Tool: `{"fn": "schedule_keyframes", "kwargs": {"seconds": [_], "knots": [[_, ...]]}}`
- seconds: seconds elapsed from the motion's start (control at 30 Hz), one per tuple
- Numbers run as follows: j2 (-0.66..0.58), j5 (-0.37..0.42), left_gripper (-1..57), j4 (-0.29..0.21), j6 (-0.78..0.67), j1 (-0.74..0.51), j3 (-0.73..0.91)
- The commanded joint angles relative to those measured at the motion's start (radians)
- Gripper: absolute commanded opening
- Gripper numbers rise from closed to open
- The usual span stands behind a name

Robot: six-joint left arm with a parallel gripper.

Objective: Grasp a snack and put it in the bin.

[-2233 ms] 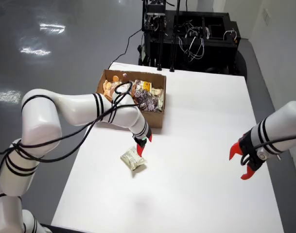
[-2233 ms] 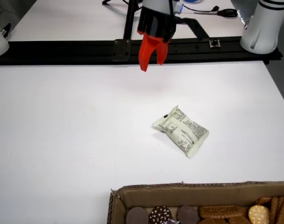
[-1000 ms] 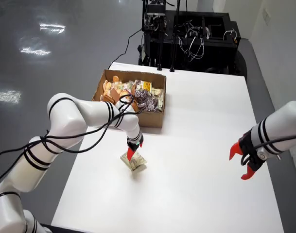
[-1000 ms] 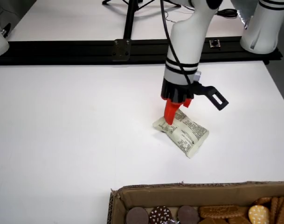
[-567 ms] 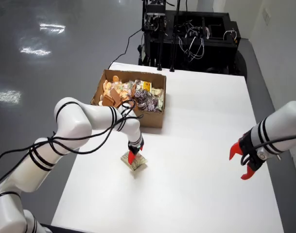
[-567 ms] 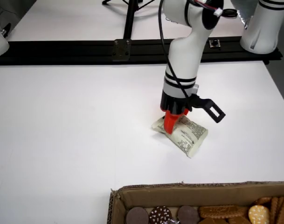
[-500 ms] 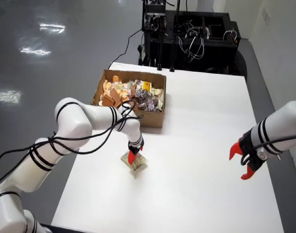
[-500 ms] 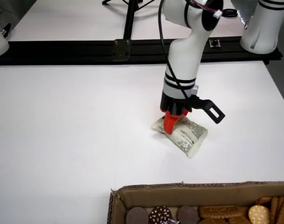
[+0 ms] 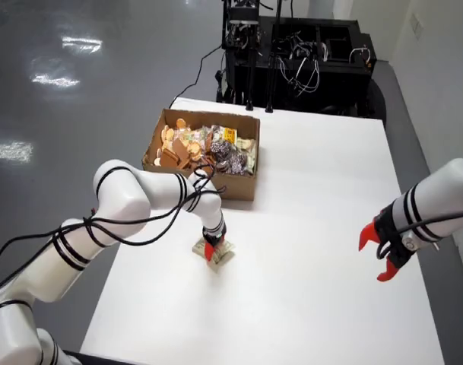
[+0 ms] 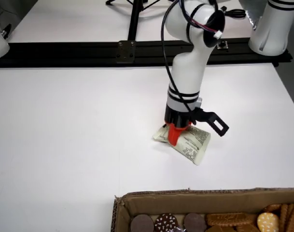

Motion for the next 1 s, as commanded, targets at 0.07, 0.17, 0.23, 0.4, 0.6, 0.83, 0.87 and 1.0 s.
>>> {"fn": "schedule_keyframes", "kwargs": {"seconds": [0.07,0.17,0.23,0.4,0.6,0.83,0.87,1.0], "knots": [[0.001,0.006,31.2,0.001,-0.011,-0.01,0.0],[0.001,0.016,26.9,0.001,-0.019,-0.017,-0.001],[-0.002,0.024,24.4,0.001,-0.024,-0.022,-0.001],[-0.02,0.047,17.9,0.003,-0.036,-0.031,-0.002],[-0.048,0.078,12.3,0.013,-0.051,-0.043,-0.003],[-0.118,0.103,9.4,0.055,-0.069,-0.052,-0.006],[-0.131,0.105,9.3,0.061,-0.07,-0.051,-0.011],[-0.168,0.117,9.7,0.087,-0.056,-0.042,-0.059]]}}
